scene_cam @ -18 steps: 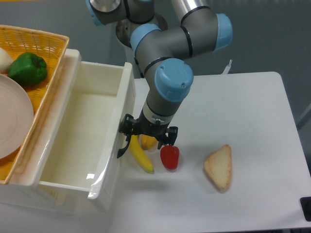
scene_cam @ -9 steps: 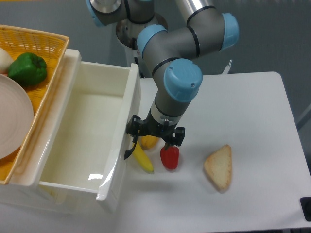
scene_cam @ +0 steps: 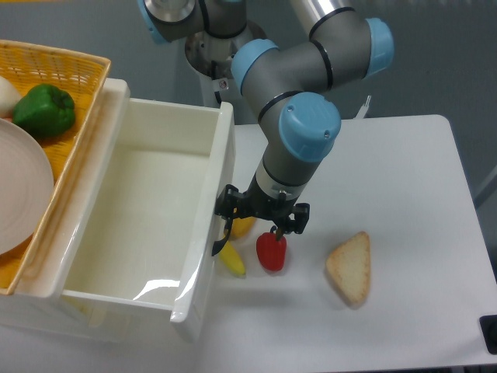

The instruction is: Slide the top white drawer open

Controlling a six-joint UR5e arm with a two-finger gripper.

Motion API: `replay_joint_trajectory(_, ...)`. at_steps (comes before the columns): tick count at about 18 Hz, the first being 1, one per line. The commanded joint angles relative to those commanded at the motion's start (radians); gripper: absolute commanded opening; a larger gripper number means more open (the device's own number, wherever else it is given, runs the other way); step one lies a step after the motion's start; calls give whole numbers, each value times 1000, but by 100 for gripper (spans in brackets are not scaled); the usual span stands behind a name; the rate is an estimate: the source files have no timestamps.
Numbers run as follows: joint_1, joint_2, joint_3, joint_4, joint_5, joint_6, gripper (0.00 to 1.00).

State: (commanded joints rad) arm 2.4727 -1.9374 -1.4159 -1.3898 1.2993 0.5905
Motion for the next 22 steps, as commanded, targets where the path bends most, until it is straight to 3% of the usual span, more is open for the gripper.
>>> replay_joint_trajectory(11, 18, -12, -5, -2, -29, -11, 100)
replay_joint_trajectory(22, 74, -18, -5, -2, -159, -14, 100)
